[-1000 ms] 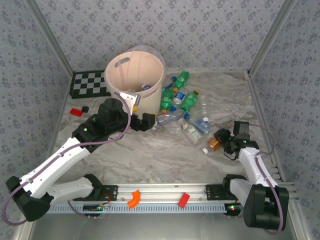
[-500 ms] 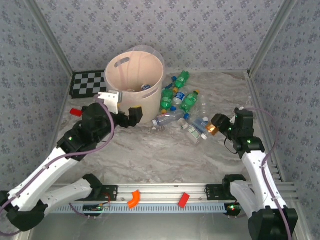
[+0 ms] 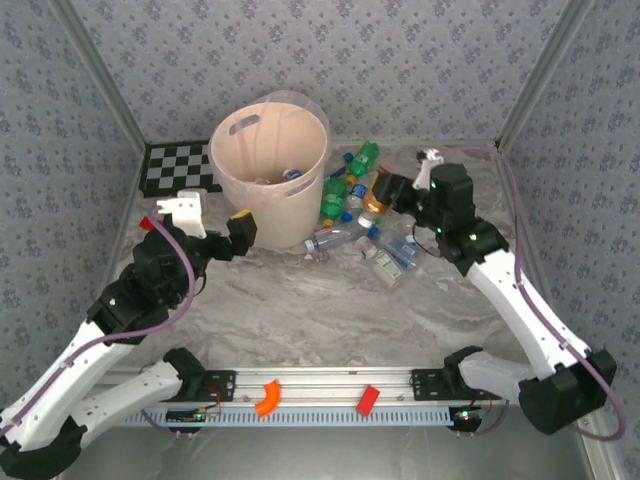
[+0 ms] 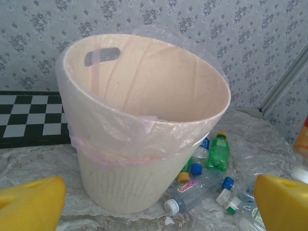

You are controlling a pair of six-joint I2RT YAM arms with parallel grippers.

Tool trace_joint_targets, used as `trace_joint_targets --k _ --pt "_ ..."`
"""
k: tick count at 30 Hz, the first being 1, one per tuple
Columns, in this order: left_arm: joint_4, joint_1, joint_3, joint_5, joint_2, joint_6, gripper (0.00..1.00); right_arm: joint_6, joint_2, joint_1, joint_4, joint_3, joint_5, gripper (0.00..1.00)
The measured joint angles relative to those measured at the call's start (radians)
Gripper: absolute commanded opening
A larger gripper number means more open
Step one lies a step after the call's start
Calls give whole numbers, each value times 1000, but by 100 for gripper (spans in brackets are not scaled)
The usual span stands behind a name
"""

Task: Put the plastic bottles in the bin

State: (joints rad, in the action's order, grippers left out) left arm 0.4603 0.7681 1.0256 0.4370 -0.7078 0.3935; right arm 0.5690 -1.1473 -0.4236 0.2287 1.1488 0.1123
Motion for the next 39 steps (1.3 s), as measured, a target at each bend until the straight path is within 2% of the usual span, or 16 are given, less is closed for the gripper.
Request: trace_joint_targets --k 7,16,22,26,29,31,33,34,39 --pt "43 0 0 14 24 0 100 -87 -232 -139 -39 335 -43 56" --pt "95 0 15 21 38 0 100 -183 -511 -250 0 692 -82 57" --pt "109 0 24 21 46 -1 100 -253 -640 -311 78 859 -124 58" --pt "114 0 27 21 52 -2 100 -290 -678 -330 117 895 -143 60" --pt "115 0 29 20 52 -5 100 -312 -692 -332 143 908 -156 71" --pt "116 0 29 20 51 -8 100 -332 -695 -333 153 912 -164 87" --pt "116 0 29 19 51 -8 100 -345 -695 -334 160 915 -174 97" --pt "116 0 29 19 50 -8 100 -352 -695 -335 162 917 -177 99" --pt "116 0 29 3 39 -9 100 -359 -695 -338 166 916 -197 100"
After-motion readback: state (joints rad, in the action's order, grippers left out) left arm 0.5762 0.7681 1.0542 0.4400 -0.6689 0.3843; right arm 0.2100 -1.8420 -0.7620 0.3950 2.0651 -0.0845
